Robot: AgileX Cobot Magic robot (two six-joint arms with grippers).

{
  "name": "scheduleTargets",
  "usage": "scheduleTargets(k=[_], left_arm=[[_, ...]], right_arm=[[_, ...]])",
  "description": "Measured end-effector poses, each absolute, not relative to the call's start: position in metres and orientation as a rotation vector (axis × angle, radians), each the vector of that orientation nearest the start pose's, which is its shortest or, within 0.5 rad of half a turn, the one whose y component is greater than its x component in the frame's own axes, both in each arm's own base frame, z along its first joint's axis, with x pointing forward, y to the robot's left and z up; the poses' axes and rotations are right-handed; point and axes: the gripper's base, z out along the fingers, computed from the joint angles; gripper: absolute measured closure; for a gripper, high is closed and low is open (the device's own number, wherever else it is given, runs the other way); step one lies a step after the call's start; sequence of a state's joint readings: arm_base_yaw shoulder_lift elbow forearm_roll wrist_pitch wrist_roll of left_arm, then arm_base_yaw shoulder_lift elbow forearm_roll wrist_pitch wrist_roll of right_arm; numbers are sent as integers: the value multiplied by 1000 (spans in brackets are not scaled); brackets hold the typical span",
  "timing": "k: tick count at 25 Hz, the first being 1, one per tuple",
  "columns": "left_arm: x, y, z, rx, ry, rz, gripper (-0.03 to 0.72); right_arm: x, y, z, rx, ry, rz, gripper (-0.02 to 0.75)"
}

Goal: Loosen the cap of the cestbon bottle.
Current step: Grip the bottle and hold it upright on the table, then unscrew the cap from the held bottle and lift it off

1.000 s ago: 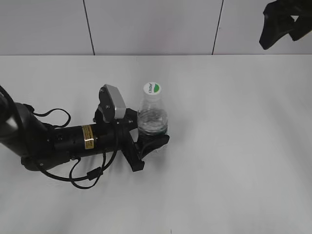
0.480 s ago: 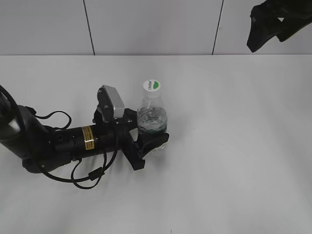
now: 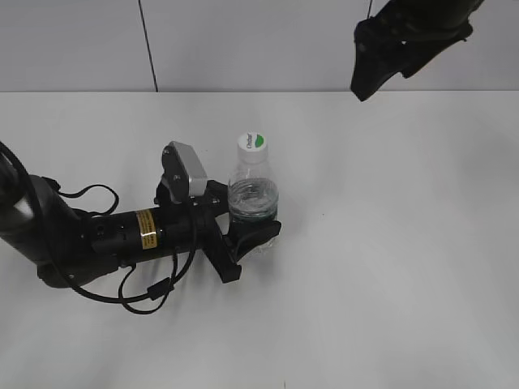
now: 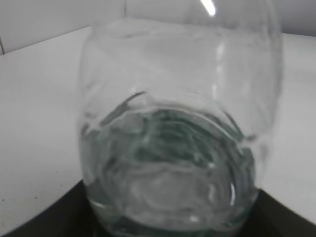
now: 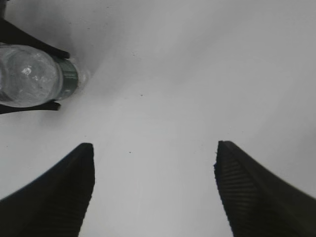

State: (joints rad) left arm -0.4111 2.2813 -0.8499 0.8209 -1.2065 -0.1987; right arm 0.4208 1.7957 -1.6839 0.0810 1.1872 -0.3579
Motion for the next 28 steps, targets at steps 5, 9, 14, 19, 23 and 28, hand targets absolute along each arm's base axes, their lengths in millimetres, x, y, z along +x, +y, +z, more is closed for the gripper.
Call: scheduleTargets(k=[5,9,14,19,23,28], left_arm=[[301,-199,54,1016,1560,-864,270],[301,-199,54,1015,1561,-863,270],[301,-199,54,1015,1561,-863,270],[301,-199,54,1015,1561,-863,270],[301,-199,54,1015,1561,-863,270],[301,-199,54,1015,1562,-862,270]], right_arm=[[336,192,327,-1134,2524,154,160],[328,210,332,-1196,2485,171,160],[322,232,321,-1280,2479,182,160],[332,244,307,-1081,2611,231,160],[339,251,307,-915,2670,279,160],[339,252,310,-754,2722,333,160]])
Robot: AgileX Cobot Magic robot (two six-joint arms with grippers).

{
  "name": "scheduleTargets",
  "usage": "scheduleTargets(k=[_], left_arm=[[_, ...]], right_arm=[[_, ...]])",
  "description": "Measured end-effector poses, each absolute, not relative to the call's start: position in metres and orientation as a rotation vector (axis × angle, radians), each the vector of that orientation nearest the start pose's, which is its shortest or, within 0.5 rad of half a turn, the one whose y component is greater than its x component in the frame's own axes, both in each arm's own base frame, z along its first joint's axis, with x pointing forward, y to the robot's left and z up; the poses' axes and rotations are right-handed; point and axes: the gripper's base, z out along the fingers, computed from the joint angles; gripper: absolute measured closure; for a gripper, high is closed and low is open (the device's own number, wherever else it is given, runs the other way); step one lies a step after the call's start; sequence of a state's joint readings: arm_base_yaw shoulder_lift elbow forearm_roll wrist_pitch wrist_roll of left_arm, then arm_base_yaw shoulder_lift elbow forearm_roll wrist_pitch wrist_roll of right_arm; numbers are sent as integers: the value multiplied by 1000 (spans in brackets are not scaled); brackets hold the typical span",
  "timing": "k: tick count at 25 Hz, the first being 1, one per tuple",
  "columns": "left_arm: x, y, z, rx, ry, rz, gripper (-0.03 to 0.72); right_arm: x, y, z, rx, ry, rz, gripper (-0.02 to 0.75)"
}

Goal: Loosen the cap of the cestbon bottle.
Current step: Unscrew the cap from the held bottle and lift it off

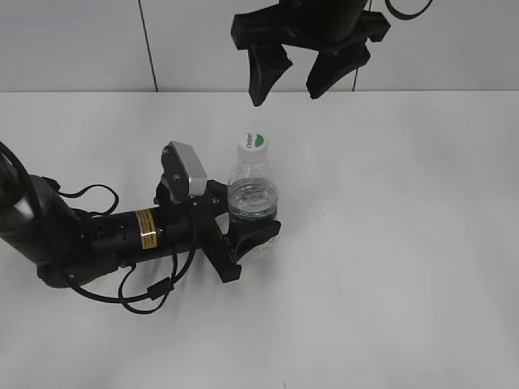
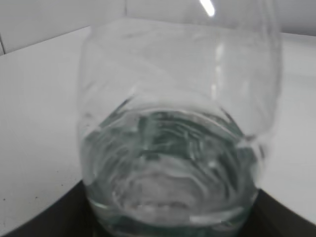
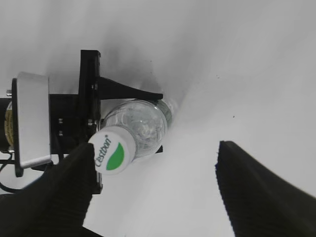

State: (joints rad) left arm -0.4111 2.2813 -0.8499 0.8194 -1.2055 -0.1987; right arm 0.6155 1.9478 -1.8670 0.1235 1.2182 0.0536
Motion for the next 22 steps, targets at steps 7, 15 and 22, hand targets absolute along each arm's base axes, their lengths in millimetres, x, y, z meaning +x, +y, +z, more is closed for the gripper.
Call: scheduleTargets(k=[7,15,22], left_arm=[[301,-199,54,1015,1562,-862,270],[301,-199,53,1014,1562,-863,270],[301,-199,54,1013,1561,-864,270]], right_arm=[[333,261,311,-687,2757,428,160],[324,277,304,-716,2771,403,160],[327,278,296,-718,2785,373,160]])
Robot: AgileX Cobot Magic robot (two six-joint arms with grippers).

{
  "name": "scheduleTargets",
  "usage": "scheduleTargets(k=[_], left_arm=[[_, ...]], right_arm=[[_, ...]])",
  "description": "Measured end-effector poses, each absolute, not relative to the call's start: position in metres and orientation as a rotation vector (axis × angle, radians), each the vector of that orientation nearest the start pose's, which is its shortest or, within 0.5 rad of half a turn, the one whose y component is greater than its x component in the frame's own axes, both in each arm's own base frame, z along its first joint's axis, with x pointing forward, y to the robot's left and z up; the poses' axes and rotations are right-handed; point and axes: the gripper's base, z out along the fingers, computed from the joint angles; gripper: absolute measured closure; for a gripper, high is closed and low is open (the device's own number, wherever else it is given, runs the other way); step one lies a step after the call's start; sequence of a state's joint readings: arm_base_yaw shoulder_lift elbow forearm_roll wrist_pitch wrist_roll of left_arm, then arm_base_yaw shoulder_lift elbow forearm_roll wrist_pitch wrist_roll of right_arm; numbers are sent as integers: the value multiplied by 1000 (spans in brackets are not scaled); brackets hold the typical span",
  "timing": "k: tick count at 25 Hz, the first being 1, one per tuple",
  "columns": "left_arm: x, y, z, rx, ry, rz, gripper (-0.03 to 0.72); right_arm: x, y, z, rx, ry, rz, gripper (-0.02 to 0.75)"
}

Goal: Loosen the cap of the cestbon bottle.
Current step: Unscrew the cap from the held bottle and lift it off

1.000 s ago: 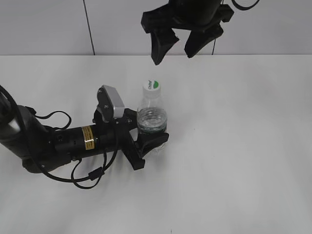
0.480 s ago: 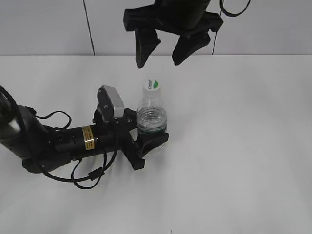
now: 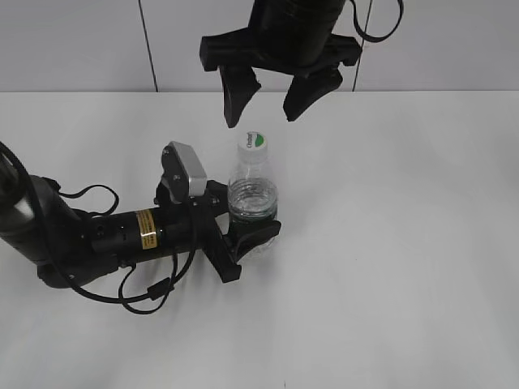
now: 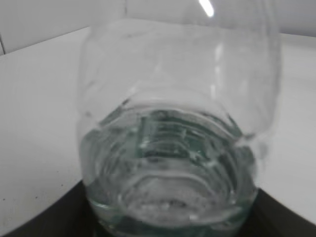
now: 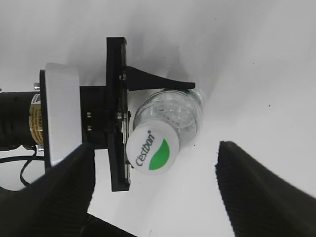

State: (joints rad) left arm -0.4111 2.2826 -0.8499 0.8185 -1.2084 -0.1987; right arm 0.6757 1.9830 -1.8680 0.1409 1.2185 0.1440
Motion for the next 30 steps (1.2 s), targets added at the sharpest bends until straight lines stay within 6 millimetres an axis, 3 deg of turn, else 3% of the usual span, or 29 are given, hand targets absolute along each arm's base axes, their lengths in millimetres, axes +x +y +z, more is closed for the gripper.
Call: scheduleTargets(k=[5,12,30], left_arm=[[301,-199,54,1013,1561,-864,270],[301,-199,54,1013,1561,-864,270],[301,-199,54,1013,1561,-864,270]], right_arm=[[328,278,294,-719,2790,368,160],[336,286,275,-721,2826,362,160],[336,290,272,-752,2818,346,160]])
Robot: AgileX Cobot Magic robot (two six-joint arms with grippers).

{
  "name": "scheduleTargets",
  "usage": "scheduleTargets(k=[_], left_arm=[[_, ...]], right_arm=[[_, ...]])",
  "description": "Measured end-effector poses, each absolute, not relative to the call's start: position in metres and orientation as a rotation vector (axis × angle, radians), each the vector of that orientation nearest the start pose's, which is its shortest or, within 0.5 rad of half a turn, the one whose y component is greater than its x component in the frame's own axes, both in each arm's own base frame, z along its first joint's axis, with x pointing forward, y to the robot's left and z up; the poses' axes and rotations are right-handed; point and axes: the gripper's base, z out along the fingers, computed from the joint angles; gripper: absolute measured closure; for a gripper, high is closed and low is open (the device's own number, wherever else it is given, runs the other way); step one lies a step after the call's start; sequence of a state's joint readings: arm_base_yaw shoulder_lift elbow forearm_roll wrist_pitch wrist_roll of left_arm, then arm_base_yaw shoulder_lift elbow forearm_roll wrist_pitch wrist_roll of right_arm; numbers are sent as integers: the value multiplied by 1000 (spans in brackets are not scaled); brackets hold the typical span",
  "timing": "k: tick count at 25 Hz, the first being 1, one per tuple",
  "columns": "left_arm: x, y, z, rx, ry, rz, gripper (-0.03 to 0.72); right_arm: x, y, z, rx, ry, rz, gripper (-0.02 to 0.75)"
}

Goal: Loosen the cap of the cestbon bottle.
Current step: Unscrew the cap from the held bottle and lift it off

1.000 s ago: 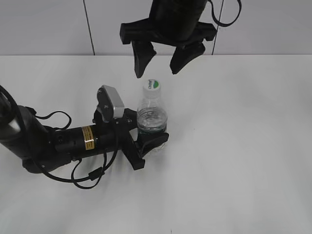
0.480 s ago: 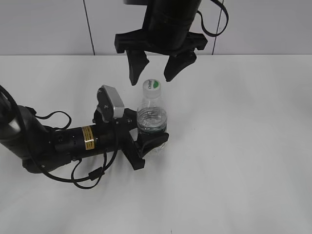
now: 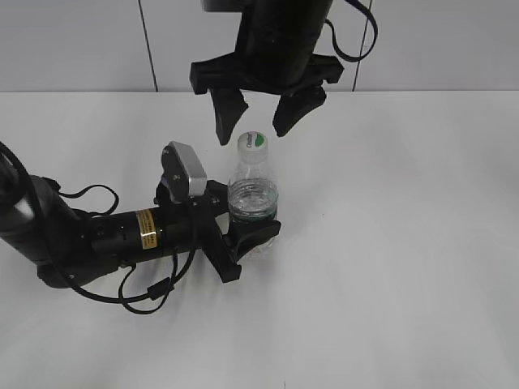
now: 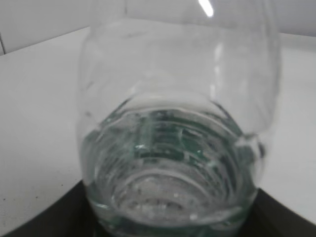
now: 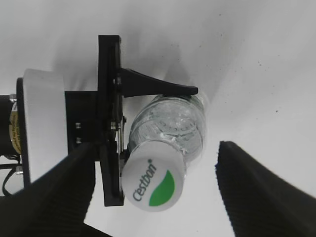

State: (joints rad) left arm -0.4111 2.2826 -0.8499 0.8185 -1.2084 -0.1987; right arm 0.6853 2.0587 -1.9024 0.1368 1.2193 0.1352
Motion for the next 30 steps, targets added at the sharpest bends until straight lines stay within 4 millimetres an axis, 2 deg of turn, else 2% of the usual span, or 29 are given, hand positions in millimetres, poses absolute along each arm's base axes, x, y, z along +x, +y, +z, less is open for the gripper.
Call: scheduleTargets(k=[10,17,30], left_arm=[[301,-199,54,1012,1561,-864,270],[301,-199,54,1011,1561,-863,270],[301,-199,53,1012,1562,-863,270]], right_arm=[[337,291,268,-778,2819,337,160],[337,291,268,-792,2815,337,226],[335,294,268,-855,2795,349,235]])
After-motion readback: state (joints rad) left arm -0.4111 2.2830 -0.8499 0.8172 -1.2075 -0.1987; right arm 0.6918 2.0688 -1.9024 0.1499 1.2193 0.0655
